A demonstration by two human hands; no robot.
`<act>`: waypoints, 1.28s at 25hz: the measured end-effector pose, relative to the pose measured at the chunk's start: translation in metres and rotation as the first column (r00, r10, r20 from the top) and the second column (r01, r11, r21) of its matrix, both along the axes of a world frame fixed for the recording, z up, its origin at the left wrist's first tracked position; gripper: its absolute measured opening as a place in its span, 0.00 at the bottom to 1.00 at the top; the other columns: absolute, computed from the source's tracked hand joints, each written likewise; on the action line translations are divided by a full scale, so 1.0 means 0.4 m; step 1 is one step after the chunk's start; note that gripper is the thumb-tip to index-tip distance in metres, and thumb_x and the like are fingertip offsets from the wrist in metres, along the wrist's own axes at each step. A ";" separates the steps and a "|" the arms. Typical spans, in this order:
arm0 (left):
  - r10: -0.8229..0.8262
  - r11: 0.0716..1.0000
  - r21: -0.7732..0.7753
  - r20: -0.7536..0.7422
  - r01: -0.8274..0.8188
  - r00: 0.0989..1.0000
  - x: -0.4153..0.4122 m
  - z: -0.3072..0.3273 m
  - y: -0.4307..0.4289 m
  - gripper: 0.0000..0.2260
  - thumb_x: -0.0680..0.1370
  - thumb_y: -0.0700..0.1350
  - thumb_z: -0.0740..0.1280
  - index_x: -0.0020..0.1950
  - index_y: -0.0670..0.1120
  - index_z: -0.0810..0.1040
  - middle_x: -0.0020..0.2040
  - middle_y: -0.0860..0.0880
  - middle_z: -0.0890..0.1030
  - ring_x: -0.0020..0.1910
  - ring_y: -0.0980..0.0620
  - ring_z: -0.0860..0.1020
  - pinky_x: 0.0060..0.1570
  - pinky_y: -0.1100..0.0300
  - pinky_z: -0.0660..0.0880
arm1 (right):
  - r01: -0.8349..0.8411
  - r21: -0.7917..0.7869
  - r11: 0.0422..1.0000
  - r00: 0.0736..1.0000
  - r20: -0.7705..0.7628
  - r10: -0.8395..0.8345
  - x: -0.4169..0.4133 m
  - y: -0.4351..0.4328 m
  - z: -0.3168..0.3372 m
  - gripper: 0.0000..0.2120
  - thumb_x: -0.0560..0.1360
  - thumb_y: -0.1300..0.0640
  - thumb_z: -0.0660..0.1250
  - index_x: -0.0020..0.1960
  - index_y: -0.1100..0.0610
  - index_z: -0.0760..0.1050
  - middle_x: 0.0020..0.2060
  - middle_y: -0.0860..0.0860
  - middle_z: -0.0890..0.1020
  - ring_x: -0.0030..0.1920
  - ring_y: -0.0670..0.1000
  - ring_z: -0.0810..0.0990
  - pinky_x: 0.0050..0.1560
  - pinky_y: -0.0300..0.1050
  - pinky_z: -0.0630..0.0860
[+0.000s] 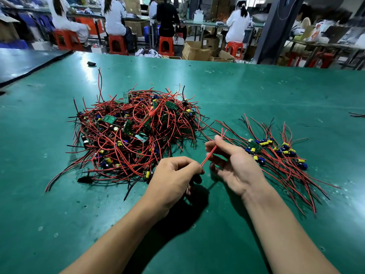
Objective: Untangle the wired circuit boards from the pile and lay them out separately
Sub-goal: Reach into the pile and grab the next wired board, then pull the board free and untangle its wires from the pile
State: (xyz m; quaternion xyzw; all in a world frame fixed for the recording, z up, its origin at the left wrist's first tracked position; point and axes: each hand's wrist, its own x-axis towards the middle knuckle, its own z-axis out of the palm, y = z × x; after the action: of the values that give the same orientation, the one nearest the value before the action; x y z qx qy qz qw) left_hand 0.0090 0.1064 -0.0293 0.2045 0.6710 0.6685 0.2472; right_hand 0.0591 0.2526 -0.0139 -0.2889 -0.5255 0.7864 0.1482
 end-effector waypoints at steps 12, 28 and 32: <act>0.009 1.000 -0.015 0.035 -0.009 0.999 -0.019 -0.014 -0.017 0.09 0.76 0.42 0.71 0.36 0.42 0.82 0.30 0.45 0.79 0.30 0.47 0.76 0.38 0.51 0.74 | -0.042 0.001 0.999 0.996 -0.081 0.042 -0.005 -0.016 -0.027 0.18 0.78 0.42 0.66 0.44 0.54 0.86 0.44 0.49 0.87 0.36 0.45 0.80 0.40 0.41 0.75; -0.034 0.996 0.079 0.056 0.030 0.998 -0.007 -0.006 -0.005 0.07 0.81 0.39 0.64 0.44 0.39 0.77 0.34 0.46 0.82 0.29 0.49 0.79 0.27 0.60 0.76 | -0.159 -0.012 0.987 0.987 -0.026 0.159 -0.010 -0.061 -0.020 0.16 0.81 0.51 0.65 0.40 0.56 0.85 0.37 0.54 0.85 0.31 0.50 0.82 0.28 0.42 0.76; -0.096 0.994 0.059 0.063 0.092 0.993 -0.002 -0.003 -0.005 0.07 0.81 0.40 0.64 0.44 0.40 0.76 0.32 0.48 0.79 0.30 0.49 0.80 0.29 0.59 0.77 | -0.052 -0.323 0.945 0.994 -0.106 0.019 -0.006 -0.008 -0.006 0.20 0.81 0.52 0.64 0.36 0.56 0.86 0.39 0.52 0.86 0.35 0.47 0.85 0.38 0.43 0.80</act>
State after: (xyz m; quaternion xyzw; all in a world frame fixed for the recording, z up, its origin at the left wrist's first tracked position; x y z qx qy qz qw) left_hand 0.0080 0.1045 -0.0307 0.2207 0.6330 0.6810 0.2946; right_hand 0.0568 0.2492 -0.0162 -0.2594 -0.3855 0.8785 0.1109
